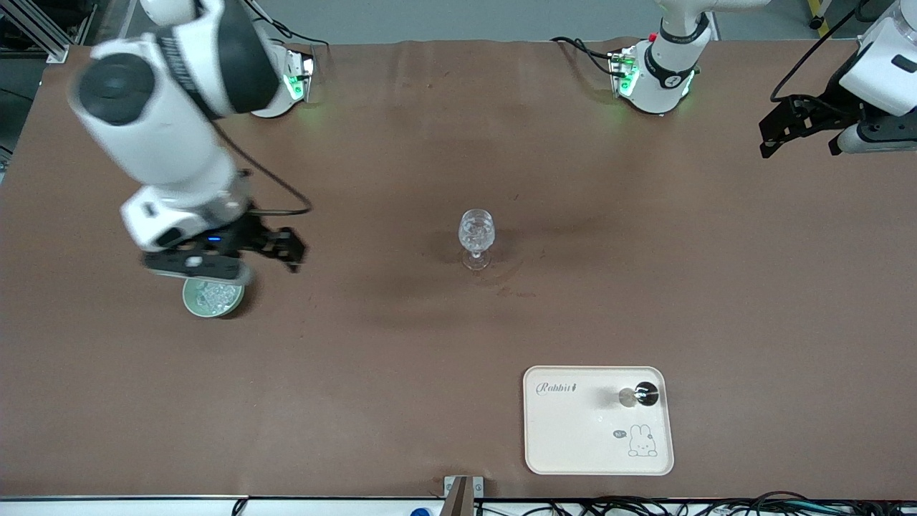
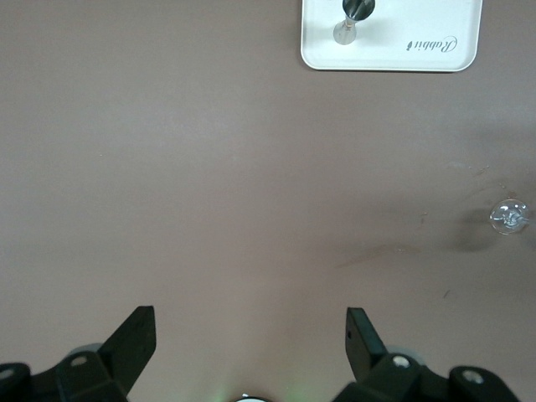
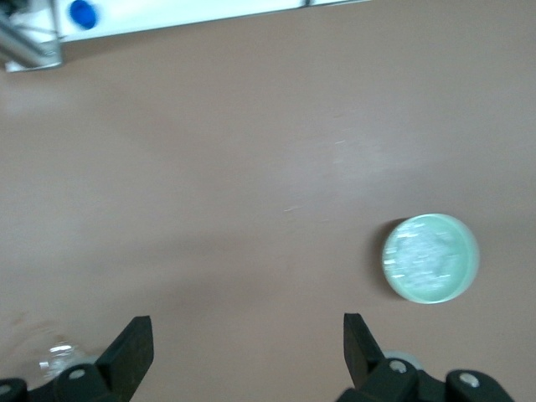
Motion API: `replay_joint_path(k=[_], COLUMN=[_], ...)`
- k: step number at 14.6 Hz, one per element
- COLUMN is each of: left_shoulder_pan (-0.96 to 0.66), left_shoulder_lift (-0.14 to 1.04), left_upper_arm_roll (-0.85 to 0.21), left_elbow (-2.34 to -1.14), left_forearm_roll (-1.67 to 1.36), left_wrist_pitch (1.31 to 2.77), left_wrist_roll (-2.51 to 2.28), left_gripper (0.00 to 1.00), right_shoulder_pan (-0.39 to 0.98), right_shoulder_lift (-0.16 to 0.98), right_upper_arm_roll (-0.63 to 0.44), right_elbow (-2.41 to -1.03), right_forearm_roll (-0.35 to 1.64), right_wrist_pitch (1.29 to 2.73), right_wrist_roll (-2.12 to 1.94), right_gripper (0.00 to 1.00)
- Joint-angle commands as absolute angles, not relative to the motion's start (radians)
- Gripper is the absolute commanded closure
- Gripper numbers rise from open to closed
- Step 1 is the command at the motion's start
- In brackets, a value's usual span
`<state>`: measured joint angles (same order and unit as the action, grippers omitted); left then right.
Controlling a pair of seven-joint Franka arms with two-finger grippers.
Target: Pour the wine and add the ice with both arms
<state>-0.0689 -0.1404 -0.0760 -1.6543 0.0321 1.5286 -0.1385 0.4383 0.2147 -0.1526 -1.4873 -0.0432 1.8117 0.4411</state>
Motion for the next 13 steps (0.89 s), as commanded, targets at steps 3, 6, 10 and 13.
replay_joint_path(k=[3,6,10,13], left_shoulder_pan=[-0.055,-0.055,-0.057,-0.06], left_shoulder_lift=[-0.121,-0.098,-0.098,-0.098], left_upper_arm_roll=[-0.08,-0.074,-0.074,-0.075], left_elbow=[-1.626,-1.586,-1.582,-1.582], left_forearm_roll=[0.023,0.026,0.049,0.051], left_wrist_pitch=[1.525,1.522,1.519,1.506], left_wrist_roll=[-0.127,-0.127,-0.126,-0.126], left_gripper=[0.0,0.0,0.0,0.0], right_shoulder_pan=[0.232,0.157,0.104,0.071], right_shoulder_lift=[0.101,0.078,0.072,0.048], right_upper_arm_roll=[-0.124,-0.123,-0.124,-0.124], right_elbow=[-1.568,-1.563,-1.56,-1.56], right_forearm_roll=[-0.067,-0.067,-0.069,-0.069], right_wrist_pitch=[1.77,1.715,1.677,1.619], right_wrist_roll=[0.226,0.155,0.059,0.045], right_gripper=[0.0,0.0,0.0,0.0])
